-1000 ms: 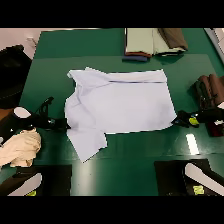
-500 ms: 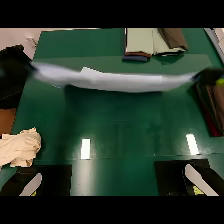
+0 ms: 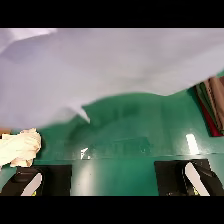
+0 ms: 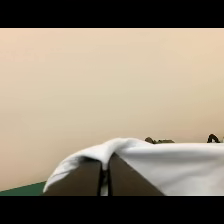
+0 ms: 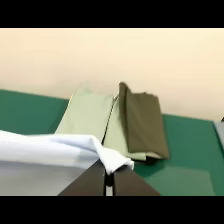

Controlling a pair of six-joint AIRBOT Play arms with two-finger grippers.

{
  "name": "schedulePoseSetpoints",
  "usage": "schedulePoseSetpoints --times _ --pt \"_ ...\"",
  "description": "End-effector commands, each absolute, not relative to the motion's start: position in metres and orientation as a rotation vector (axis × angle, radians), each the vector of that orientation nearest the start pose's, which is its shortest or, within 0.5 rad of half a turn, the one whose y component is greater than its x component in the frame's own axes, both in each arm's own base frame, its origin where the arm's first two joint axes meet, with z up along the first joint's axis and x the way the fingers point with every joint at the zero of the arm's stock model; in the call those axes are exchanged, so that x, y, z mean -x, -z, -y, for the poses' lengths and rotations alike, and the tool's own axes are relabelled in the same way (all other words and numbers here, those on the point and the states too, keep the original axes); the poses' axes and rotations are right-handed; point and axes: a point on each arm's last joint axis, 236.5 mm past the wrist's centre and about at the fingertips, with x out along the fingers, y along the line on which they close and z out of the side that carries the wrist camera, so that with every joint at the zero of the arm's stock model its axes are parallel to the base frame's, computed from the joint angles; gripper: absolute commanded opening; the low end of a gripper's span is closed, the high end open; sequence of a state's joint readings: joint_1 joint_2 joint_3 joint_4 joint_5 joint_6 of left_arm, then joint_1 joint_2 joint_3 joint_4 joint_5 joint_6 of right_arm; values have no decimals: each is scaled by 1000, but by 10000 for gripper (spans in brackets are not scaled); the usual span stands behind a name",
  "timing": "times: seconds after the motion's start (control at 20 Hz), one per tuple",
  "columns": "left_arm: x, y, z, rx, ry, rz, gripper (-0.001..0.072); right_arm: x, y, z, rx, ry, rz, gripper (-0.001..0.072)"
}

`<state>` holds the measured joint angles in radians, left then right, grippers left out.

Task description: Fold the shirts.

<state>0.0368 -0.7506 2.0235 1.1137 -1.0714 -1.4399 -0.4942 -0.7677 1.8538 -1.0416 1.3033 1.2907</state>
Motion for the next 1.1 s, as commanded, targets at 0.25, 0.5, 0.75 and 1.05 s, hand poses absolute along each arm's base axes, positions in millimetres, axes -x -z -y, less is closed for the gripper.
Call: schedulePoseSetpoints --times 0.25,0.5,0.75,1.05 --pt "-356 -363 85 143 378 -482 29 -350 -350 9 -104 -177 -579 15" --pt "-428 -160 92 224 379 -971 30 -403 -151 13 -112 -153 -1085 16" --pt "-480 -46 109 196 393 -1086 29 -449 -48 1 -131 -159 -1246 16" --pt "-505 -57 62 253 295 -1020 30 -492 -70 5 -117 -163 -1176 16"
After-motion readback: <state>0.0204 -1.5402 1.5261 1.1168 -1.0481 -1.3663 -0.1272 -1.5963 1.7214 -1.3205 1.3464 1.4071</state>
